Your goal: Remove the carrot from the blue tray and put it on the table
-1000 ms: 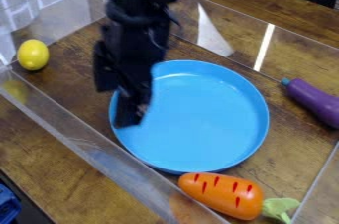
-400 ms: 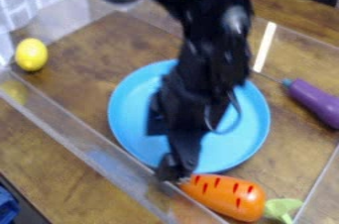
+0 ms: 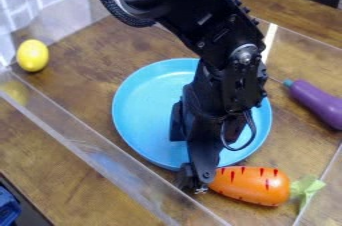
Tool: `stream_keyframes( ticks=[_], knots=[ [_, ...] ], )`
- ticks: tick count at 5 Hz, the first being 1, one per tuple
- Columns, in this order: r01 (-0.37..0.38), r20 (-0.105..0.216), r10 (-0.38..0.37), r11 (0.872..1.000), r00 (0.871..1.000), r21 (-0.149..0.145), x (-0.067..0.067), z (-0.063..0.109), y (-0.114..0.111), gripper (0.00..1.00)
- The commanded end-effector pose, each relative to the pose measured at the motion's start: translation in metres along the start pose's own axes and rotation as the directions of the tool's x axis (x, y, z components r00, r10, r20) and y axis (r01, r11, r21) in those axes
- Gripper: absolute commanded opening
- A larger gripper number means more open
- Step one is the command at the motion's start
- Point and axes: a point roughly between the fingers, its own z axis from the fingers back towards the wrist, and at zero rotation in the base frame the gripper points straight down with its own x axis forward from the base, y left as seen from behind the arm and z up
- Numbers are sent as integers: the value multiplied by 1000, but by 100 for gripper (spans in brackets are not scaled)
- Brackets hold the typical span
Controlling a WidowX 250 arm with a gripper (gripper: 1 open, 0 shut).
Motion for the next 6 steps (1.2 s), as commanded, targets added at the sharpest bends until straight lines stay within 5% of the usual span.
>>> stream_keyframes(
  ticks=[1,3,5,6],
  knots=[
    [43,12,-43,999,999,2,-5,-2,-6,100],
    [70,32,-70,998,997,2,-13,-7,-5,100],
    [94,53,-94,996,994,5,5,-5,-17,100],
    [51,52,-50,999,997,0,15,-4,-26,100]
  ],
)
